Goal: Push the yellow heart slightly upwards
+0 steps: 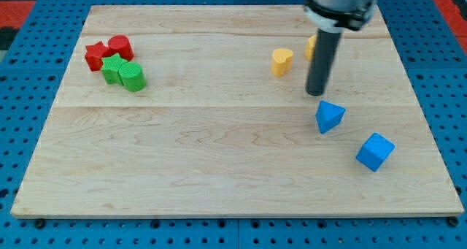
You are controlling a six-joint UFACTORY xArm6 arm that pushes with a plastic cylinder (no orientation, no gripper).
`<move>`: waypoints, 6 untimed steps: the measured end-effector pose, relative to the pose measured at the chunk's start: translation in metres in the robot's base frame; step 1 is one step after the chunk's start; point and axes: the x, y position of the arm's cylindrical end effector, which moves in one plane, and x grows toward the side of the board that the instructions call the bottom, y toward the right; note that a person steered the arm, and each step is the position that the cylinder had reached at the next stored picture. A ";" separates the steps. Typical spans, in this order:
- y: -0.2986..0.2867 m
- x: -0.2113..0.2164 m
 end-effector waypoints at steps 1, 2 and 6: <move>0.001 0.040; 0.001 0.055; -0.004 -0.033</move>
